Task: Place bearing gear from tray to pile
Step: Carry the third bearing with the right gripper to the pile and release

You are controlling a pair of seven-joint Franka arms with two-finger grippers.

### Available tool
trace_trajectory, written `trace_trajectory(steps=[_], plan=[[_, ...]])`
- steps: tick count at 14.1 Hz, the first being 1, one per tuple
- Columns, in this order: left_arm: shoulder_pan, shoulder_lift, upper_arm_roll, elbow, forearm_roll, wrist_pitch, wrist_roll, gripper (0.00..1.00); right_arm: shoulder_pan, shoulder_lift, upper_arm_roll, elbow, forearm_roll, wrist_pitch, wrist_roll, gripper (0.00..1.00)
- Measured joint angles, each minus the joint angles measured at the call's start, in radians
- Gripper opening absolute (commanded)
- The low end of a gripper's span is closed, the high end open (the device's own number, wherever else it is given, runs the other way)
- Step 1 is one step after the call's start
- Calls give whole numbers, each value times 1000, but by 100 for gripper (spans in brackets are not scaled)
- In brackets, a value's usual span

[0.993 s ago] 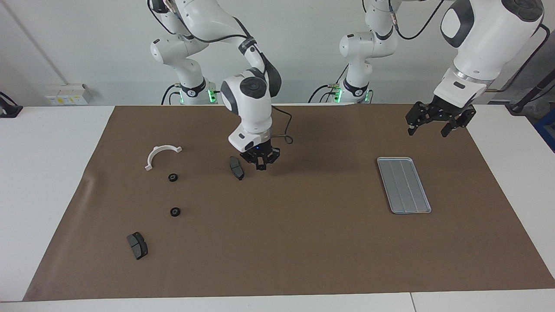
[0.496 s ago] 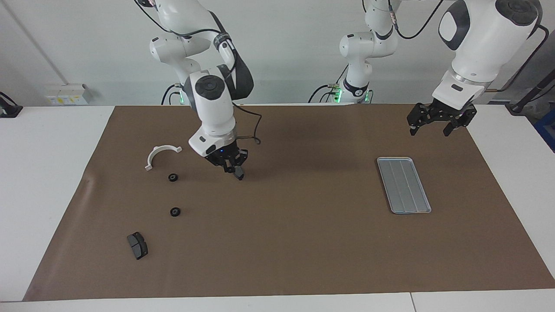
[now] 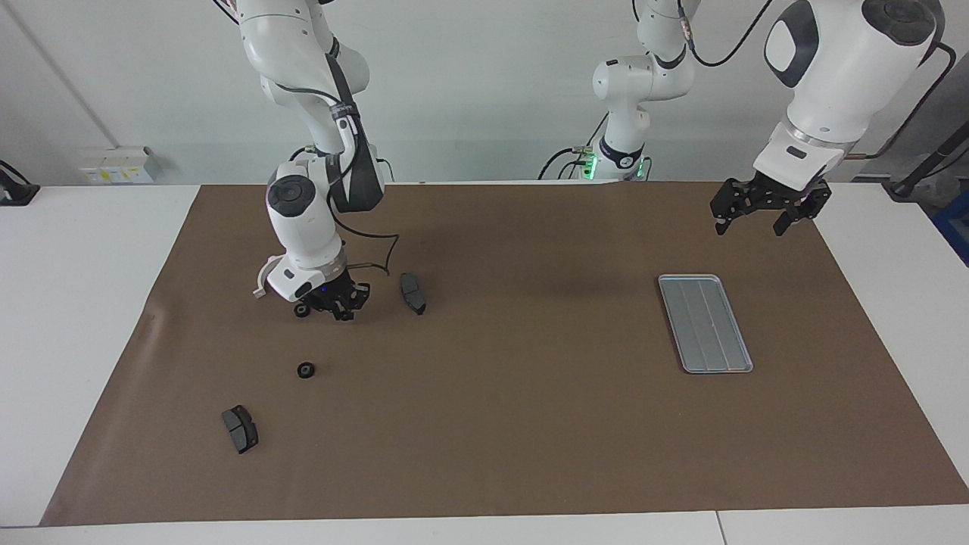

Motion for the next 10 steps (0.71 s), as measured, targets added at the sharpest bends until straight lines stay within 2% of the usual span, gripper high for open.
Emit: trace_trajectory(steps=[3,10], plan=[[2,0,1,0,-4,3,0,100,-11,0,0,-8,0,6,-3,100],[26,-1,4,0,-49,12,0,100,-12,-7,0,7,0,15,-3,100]])
